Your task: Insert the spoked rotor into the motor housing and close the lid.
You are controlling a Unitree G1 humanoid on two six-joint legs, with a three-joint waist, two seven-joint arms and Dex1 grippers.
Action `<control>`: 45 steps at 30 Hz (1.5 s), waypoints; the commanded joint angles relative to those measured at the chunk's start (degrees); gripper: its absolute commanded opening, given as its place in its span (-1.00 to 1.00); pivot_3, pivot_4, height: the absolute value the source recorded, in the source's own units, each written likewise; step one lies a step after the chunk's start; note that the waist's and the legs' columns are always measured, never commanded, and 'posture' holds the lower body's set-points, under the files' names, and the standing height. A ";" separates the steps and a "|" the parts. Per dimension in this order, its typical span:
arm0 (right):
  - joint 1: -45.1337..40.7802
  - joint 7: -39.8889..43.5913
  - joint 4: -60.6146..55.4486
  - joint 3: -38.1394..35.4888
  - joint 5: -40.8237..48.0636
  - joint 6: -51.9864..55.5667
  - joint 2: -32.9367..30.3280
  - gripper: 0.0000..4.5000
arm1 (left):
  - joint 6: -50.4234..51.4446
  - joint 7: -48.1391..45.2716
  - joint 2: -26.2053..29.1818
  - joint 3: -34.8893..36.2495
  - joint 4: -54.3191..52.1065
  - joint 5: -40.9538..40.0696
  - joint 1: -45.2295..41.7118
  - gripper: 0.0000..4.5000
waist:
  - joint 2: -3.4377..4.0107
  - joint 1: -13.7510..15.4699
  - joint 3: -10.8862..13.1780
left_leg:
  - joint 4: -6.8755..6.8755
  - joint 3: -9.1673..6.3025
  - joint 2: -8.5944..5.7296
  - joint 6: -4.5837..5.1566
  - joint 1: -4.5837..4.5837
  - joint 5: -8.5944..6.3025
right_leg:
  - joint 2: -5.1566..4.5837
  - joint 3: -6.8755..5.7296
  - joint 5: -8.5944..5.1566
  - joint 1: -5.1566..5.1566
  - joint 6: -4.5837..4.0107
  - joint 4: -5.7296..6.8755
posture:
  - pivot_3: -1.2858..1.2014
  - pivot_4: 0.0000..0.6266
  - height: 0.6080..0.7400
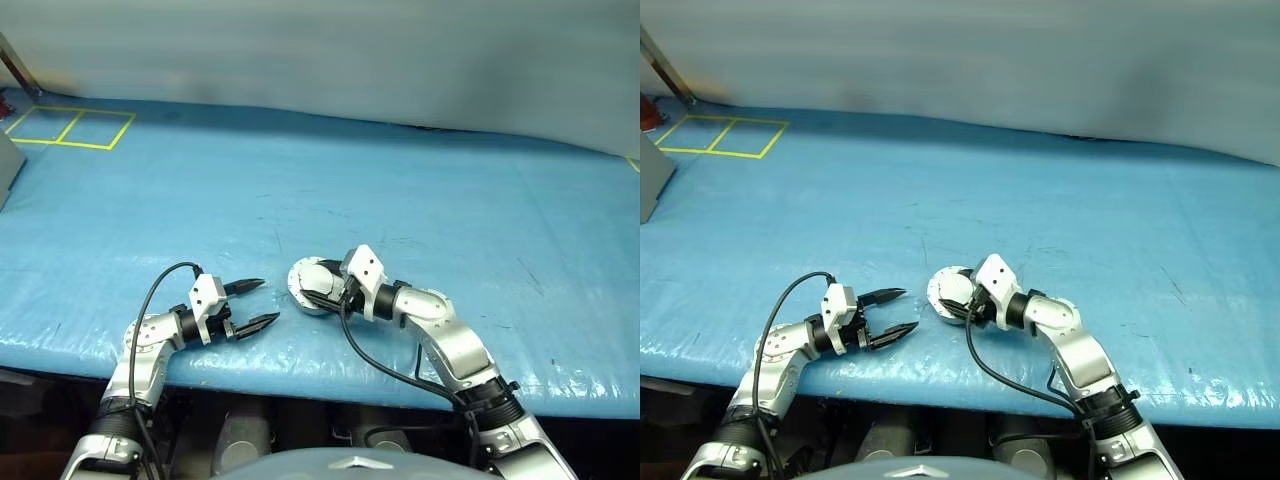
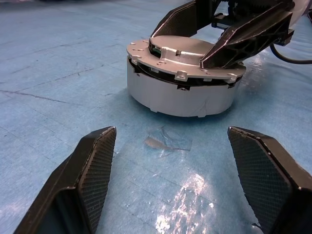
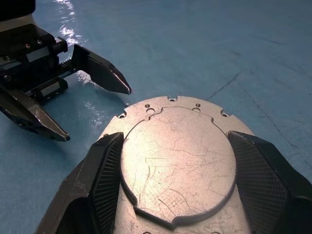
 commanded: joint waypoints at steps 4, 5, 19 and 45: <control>-1.38 1.05 -3.26 -0.18 0.12 0.69 -1.49 0.35 | -0.59 0.04 -0.11 0.10 -1.49 -0.17 -0.25 0.71 | 0.00 -0.06 0.00 | 0.00 0.00 0.00 0.01 -0.01 0.00 | 0.00 0.00 0.00 0.00 0.00 -0.01 | 0.03 -0.52 1.00; -1.48 1.09 -3.10 0.09 -0.24 0.63 -1.70 0.35 | -0.56 0.05 -0.15 0.08 -1.48 -0.18 -0.26 0.71 | 0.00 -0.07 0.00 | 0.00 0.00 0.00 0.01 -0.01 0.01 | 0.01 0.00 0.00 0.00 0.00 0.00 | 0.03 -0.52 1.00; -2.50 -0.47 -1.92 1.63 -2.62 2.30 -1.68 0.35 | -0.72 0.53 -0.40 0.01 -1.79 -0.07 0.02 0.71 | 0.00 -0.15 0.00 | 0.00 0.00 0.00 0.01 0.02 0.01 | 0.01 0.00 0.00 0.01 0.00 0.01 | 0.03 -0.52 1.00; -3.22 -1.94 -1.48 5.62 -7.09 12.44 -5.08 0.35 | 8.51 4.09 -3.76 2.17 -8.48 -7.34 -1.69 0.56 | 0.10 0.14 -0.13 | 0.03 -0.13 -0.04 -0.24 0.20 -0.14 | -0.17 -0.29 0.00 0.04 0.01 -0.04 | 0.03 -0.52 1.00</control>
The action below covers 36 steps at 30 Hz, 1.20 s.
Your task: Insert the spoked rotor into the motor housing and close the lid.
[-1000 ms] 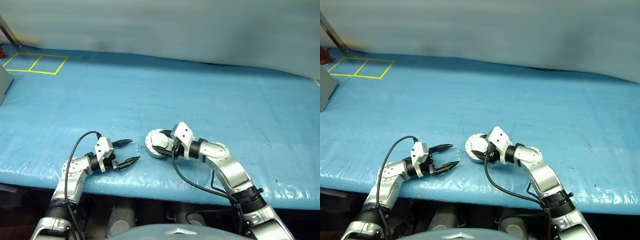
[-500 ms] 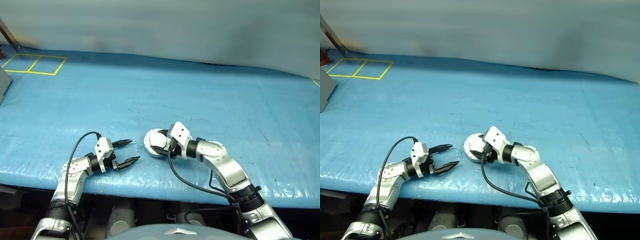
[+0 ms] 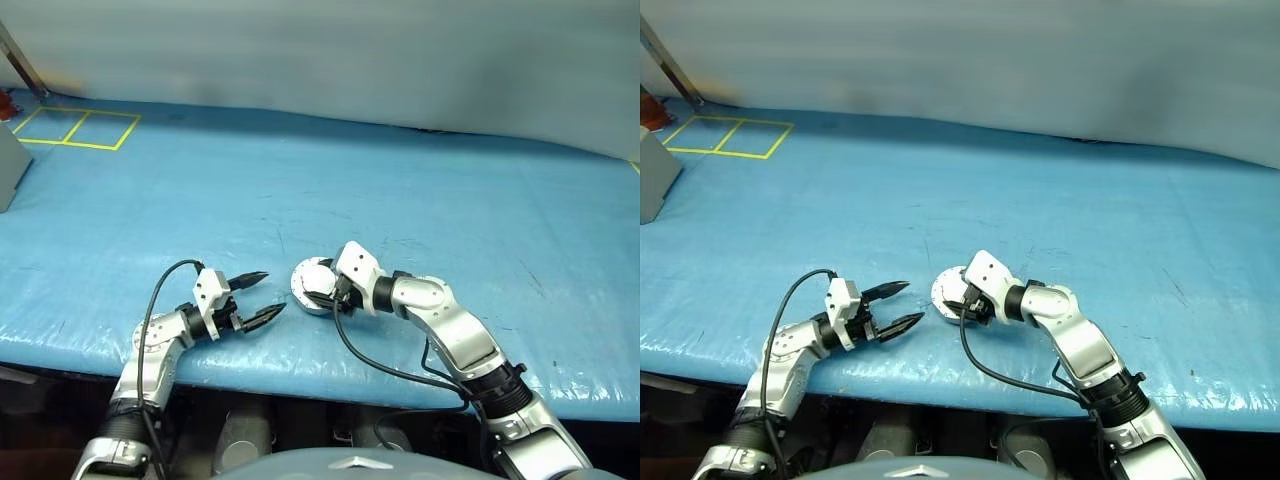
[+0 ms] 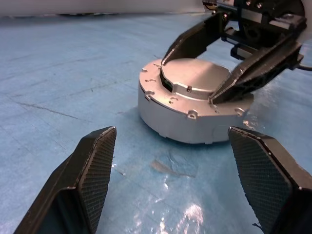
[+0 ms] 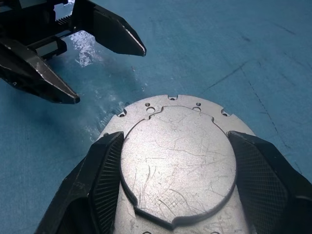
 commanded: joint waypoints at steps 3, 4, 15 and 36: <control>1.19 -0.91 2.56 1.29 -2.19 2.55 -1.34 0.35 | 3.24 -1.66 0.47 -0.14 -3.49 -1.82 -1.91 0.18 | 0.06 -0.08 -0.05 | -0.01 0.00 0.00 0.01 0.00 0.00 | 0.03 -0.01 0.00 0.02 0.00 -0.01 | 0.03 -0.52 1.00; 1.19 -1.00 2.59 1.30 -2.17 2.50 -1.33 0.35 | 2.79 -1.49 0.43 -0.35 -3.12 -0.89 -2.21 0.03 | 0.06 -0.10 -0.05 | -0.01 0.00 -0.01 0.01 0.00 0.01 | 0.04 -0.01 0.00 0.03 0.00 -0.01 | 0.03 -0.52 1.00; 2.01 -2.28 1.92 0.93 -1.96 2.53 -1.26 0.35 | 0.23 -0.96 -0.97 -4.06 3.98 5.53 -6.76 -0.99 | 0.10 -0.02 -0.09 | 0.02 -0.04 -0.01 0.02 -0.01 0.01 | 0.04 -0.05 0.00 0.03 0.00 -0.02 | 0.03 -0.52 1.00; 3.39 -3.70 -0.80 -4.74 3.29 2.34 1.49 0.98 | -0.41 0.14 -0.88 -8.34 6.42 11.55 -7.56 -1.00 | 0.17 0.51 -0.27 | 0.01 -0.12 -0.04 0.01 0.01 0.00 | -0.04 -0.12 -0.01 0.09 0.00 -0.06 | 0.03 -0.52 1.00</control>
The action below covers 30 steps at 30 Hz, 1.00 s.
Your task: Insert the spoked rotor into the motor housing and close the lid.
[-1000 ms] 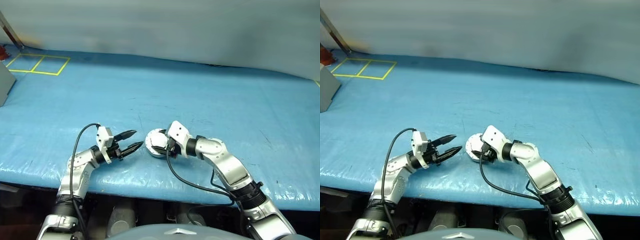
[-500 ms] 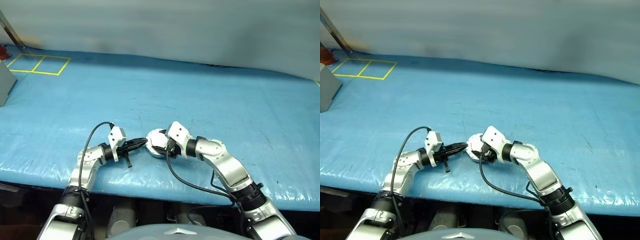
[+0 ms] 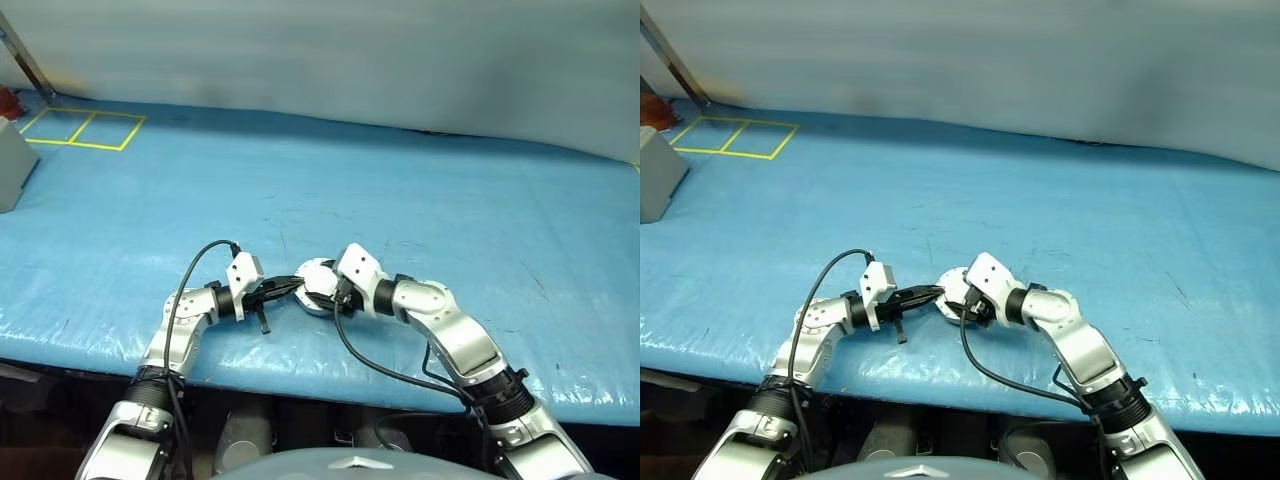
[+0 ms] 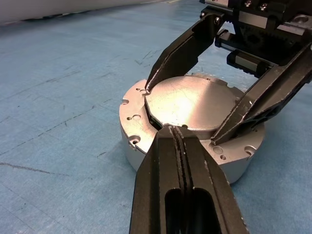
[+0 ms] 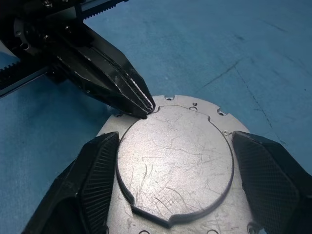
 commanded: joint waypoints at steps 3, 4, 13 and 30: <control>1.39 -1.76 -1.61 -6.33 5.12 2.87 2.42 0.98 | 0.29 -0.01 0.49 -1.41 1.57 1.66 0.86 -1.00 | 0.01 0.00 0.01 | -0.02 0.00 0.00 0.00 -0.02 0.00 | 0.01 0.00 0.00 -0.02 0.00 0.00 | 0.03 -0.52 1.00; 1.76 -1.64 -2.57 -7.87 6.98 3.42 2.93 0.98 | 0.17 0.00 0.48 -1.41 1.64 1.67 0.91 -1.00 | 0.01 0.02 0.01 | -0.01 -0.01 0.00 0.00 -0.02 0.00 | 0.01 -0.02 0.00 -0.02 0.00 0.00 | 0.03 -0.52 1.00; 7.67 -4.34 -7.22 -23.85 27.73 17.08 7.74 0.98 | -0.80 0.17 0.23 -1.63 1.84 1.82 1.27 -1.00 | 0.03 0.61 0.03 | -0.06 -0.04 -0.02 0.03 -0.21 0.00 | -0.03 -0.07 -0.01 -0.06 -0.01 -0.06 | 0.03 -0.52 1.00; 10.93 -11.54 1.95 -31.54 43.61 30.31 15.67 0.44 | -0.99 0.54 0.41 -1.80 0.96 1.55 1.70 -1.00 | 0.11 0.58 0.07 | -0.08 -0.14 -0.04 0.03 -0.22 0.00 | -0.04 -0.15 -0.02 -0.05 -0.03 -0.10 | 0.03 -0.52 1.00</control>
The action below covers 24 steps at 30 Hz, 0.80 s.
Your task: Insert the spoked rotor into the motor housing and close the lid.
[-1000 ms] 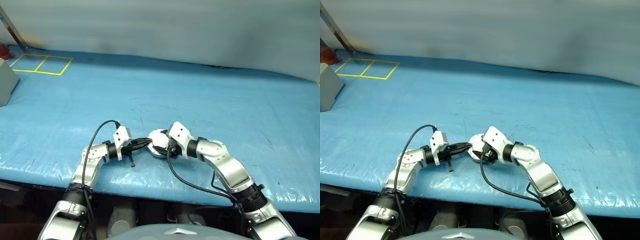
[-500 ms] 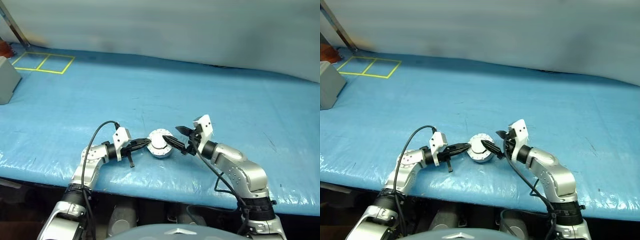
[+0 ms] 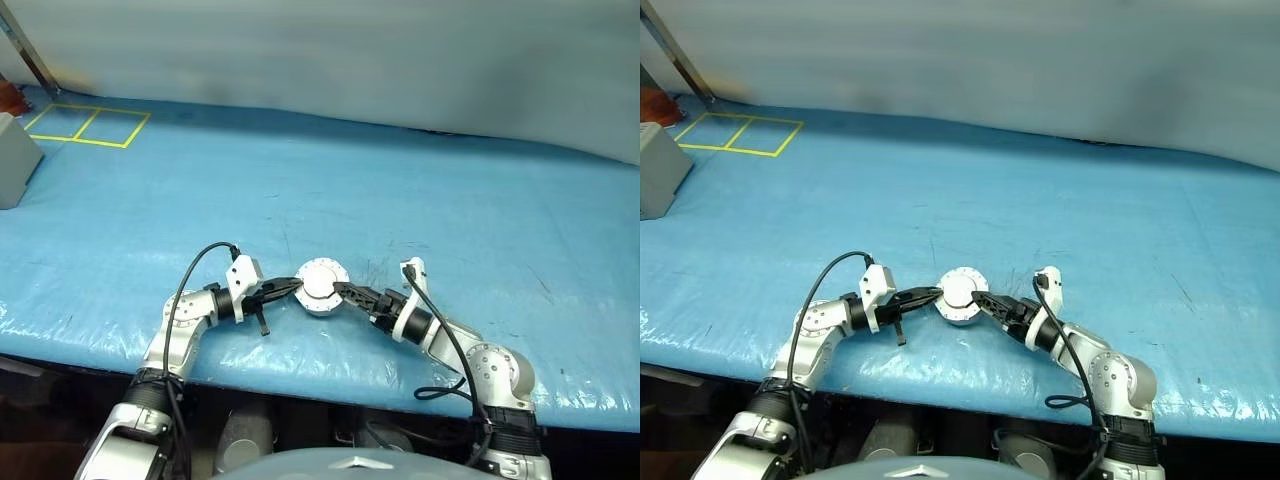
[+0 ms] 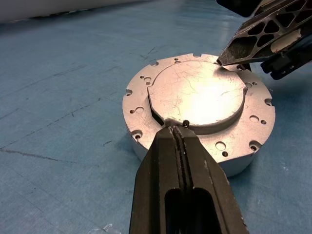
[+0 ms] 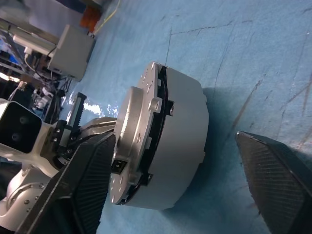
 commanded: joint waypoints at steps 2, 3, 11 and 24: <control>0.49 -0.12 -0.53 -0.87 4.04 1.69 0.44 0.13 | 1.03 0.04 0.13 -1.20 0.40 1.04 1.02 -1.00 | 0.01 -0.02 0.00 | 0.00 0.00 0.00 -0.01 0.00 0.00 | 0.00 0.00 0.00 0.00 0.00 0.00 | 0.03 -0.52 1.00; 0.52 -0.37 -0.44 -0.88 4.40 1.83 0.44 -0.02 | 1.09 0.06 0.13 -1.19 0.39 1.02 1.02 -1.00 | 0.02 -0.02 0.01 | 0.00 0.00 0.00 -0.01 0.00 0.00 | -0.01 0.00 0.00 0.00 0.00 0.00 | 0.03 -0.52 1.00; 0.44 -1.46 0.15 -0.69 5.21 1.68 0.05 -0.42 | 6.20 3.63 -3.35 2.74 -0.62 -4.51 0.69 -1.00 | 0.05 0.03 0.02 | 0.00 -0.03 -0.01 -0.01 0.01 -0.01 | -0.04 -0.02 0.00 0.02 0.01 -0.03 | 0.03 -0.52 1.00; -4.27 -10.18 0.87 -10.24 20.13 -0.55 7.85 -0.42 | 20.54 9.10 -9.24 14.43 -9.86 -21.94 3.23 -0.74 | 0.06 -0.92 0.21 | -0.04 -0.09 0.04 0.29 -0.43 0.17 | 0.22 0.04 0.07 -0.11 0.19 0.02 | 0.03 -0.52 1.00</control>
